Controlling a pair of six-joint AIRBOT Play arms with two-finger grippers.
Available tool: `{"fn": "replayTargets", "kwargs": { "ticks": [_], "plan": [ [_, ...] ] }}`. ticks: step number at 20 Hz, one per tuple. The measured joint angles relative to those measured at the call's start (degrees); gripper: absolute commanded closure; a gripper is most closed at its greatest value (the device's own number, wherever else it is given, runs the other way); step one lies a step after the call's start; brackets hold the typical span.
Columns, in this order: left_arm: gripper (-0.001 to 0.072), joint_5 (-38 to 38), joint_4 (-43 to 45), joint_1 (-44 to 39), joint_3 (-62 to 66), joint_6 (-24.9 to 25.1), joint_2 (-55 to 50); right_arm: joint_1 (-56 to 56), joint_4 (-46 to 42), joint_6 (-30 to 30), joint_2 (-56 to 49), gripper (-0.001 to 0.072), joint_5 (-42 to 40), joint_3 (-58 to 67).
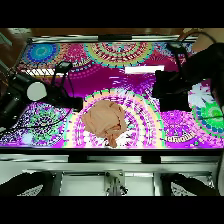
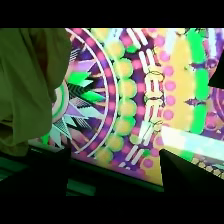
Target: Fold the shirts.
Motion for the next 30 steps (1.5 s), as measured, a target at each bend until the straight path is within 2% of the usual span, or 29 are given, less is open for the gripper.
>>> {"fn": "replayTargets", "kwargs": {
  "ticks": [2, 4, 7, 10, 13, 14, 15, 16, 17, 18, 21, 25, 29, 30],
  "plan": [
    [-0.0013, -0.90, -3.52, 2.89, -6.45, 0.79, 1.88, -2.32, 3.85, -0.83, -3.78, 0.0050, -0.04, -2.29],
    [-0.0013, 2.29, -7.58, 4.70, -14.23, 0.81, 2.82, -3.48, 6.75, -1.97, -6.60, 0.0050, -0.04, -4.98],
    [-0.0013, 11.15, -15.76, 5.70, -23.26, 0.66, 1.86, -3.89, 9.14, -3.76, -8.68, 0.0050, 0.07, -9.46],
    [-0.0013, 20.52, -22.53, 6.21, -27.41, 0.66, -1.44, -3.76, 10.32, -4.90, -9.49, 0.0051, 1.09, -13.35],
    [0.0002, 27.89, -28.68, 6.36, -28.81, 3.30, -4.68, -3.69, 11.80, -5.55, -9.79, 0.0050, 2.05, -16.81],
    [0.0092, 29.90, -30.14, 6.40, -29.00, 4.00, -5.33, -3.63, 13.27, -5.97, -9.81, 0.0050, 2.16, -17.90],
    [0.0282, 31.87, -31.34, 6.45, -29.16, 4.57, -5.84, -3.28, 14.82, -6.47, -9.86, 0.0050, 2.36, -18.82],
    [0.0420, 33.31, -32.06, 6.45, -29.24, 4.98, -6.21, -2.64, 16.37, -6.99, -9.88, 0.0050, 3.06, -19.63],
    [0.0534, 34.56, -32.85, 6.47, -29.33, 5.40, -6.43, -1.66, 17.66, -7.45, -9.88, 0.0051, 3.63, -20.41],
    [0.0596, 35.56, -33.31, 6.47, -29.33, 6.01, -6.60, -0.37, 18.47, -7.87, -9.92, 0.0050, 4.42, -21.16],
    [0.0666, 36.87, -34.18, 6.47, -29.42, 9.07, -6.84, 4.24, 20.33, -8.63, -9.92, 0.0050, 7.17, -23.02],
    [0.0669, 37.16, -34.58, 6.47, -29.44, 12.33, -6.93, 10.54, 21.53, -7.87, -9.92, 0.0050, 12.04, -24.04],
    [0.0669, 36.89, -34.73, 6.47, -29.44, 14.84, -6.93, 14.45, 21.86, -4.68, -10.34, 0.0063, 18.29, -24.35],
    [0.0670, 36.83, -34.77, 6.47, -29.42, 15.26, -6.95, 15.10, 21.94, -3.93, -10.67, 0.0205, 19.08, -24.37]
  ]
}}
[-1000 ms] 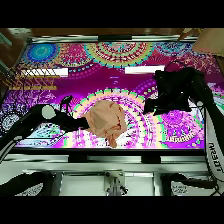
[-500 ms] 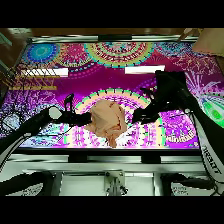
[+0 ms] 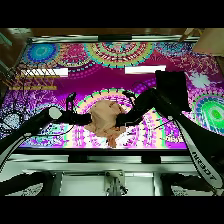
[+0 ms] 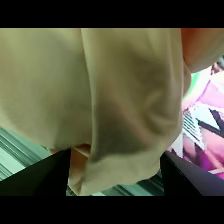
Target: Fold the shirts.
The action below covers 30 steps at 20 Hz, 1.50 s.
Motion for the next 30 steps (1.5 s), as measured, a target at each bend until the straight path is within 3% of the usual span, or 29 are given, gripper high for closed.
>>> {"fn": "replayTargets", "kwargs": {
  "ticks": [2, 6, 9, 14, 19, 24, 30],
  "plan": [
    [0.0671, -0.17, 0.00, 0.00, 0.24, 0.98, 0.09, 1.05, -0.02, 1.09, -0.90, 0.0631, 1.40, -0.04],
    [0.0672, -1.14, 1.38, 0.15, 2.29, 3.39, 2.08, 1.99, -0.35, 2.10, -0.96, 0.0645, 1.14, 0.66],
    [0.0672, -3.67, 5.86, 0.33, 7.65, 5.84, 6.08, 1.33, -3.39, 0.57, 2.14, 0.0645, -4.09, 5.03],
    [0.0672, -3.65, 9.16, 0.33, 24.30, 10.56, 17.14, 0.52, -9.44, -2.69, 12.37, 0.0644, -10.73, 24.15],
    [0.0672, 2.89, 6.93, 0.20, 43.50, 11.74, 27.50, 0.37, -10.29, -2.10, 22.95, 0.0644, -2.89, 44.46],
    [0.0672, 2.27, 4.72, -0.59, 51.45, 11.98, 32.70, 0.37, -8.70, -0.33, 29.11, 0.0644, 2.69, 50.51],
    [0.0672, -8.39, 12.52, -0.74, 48.24, 12.09, 32.50, 0.37, -11.52, 3.93, 26.67, 0.0644, -18.14, 47.28]
  ]
}}
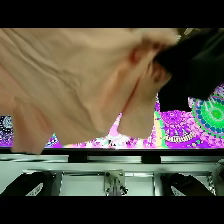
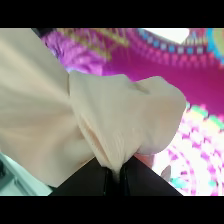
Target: Fold the shirts.
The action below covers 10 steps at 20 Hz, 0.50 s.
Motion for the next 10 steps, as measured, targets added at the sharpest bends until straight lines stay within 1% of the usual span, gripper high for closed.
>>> {"fn": "replayTargets", "kwargs": {
  "ticks": [2, 4, 7, 10],
  "plan": [
    [0.0671, -3.32, 3.15, 0.00, -5.38, 0.00, -0.68, -0.02, -2.80, 0.31, -1.38, 0.0644, -5.31, -6.67],
    [0.0672, -5.75, 5.44, 0.00, -12.74, -0.13, -1.68, 0.00, -6.03, -0.66, -2.89, 0.0644, -5.27, -14.45],
    [0.0672, -7.19, 7.08, 0.00, -25.20, -2.47, -4.50, -0.07, -10.88, -2.29, -7.54, 0.0644, 2.75, -25.07],
    [0.0671, -6.58, 7.34, 0.00, -35.06, -4.72, -8.72, -0.07, -14.01, -2.95, -14.82, 0.0644, 15.06, -29.51]
  ]
}}
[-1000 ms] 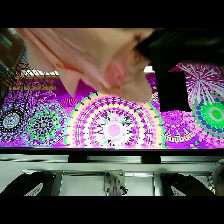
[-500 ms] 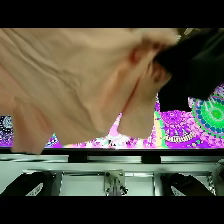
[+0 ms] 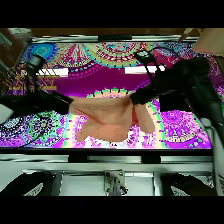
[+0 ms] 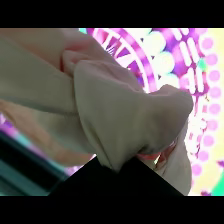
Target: Fold the shirts.
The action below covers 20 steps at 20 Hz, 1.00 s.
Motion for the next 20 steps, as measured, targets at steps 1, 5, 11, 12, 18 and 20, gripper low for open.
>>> {"fn": "replayTargets", "kwargs": {
  "ticks": [1, 5, 11, 12, 18, 20],
  "plan": [
    [0.0671, 0.81, -0.52, 0.00, -2.21, -0.46, -1.60, 0.00, -1.05, -0.28, -2.51, 0.0644, 4.44, -0.37],
    [0.0671, 7.19, -5.22, 0.00, -6.10, -1.46, -6.49, 0.00, -2.21, 0.37, -9.60, 0.0645, 17.18, 1.11],
    [0.0671, 14.97, -7.13, 0.13, -6.95, 1.01, -8.37, -0.68, 0.48, 2.71, -12.76, 0.0161, 11.45, 1.92],
    [0.0671, 13.90, -5.92, 0.44, -6.62, 2.32, -8.35, -1.36, 0.52, 3.04, -11.65, 0.0162, 8.28, 2.01],
    [0.0671, 7.89, -2.03, 2.49, -4.98, 5.53, -8.31, -4.07, 7.04, 8.94, 2.71, 0.0081, -3.54, -9.03],
    [0.0671, 7.28, -1.68, 2.64, -4.81, 5.81, -8.31, -4.24, 14.03, 11.89, 7.56, 0.0081, -0.35, -19.17]
  ]
}}
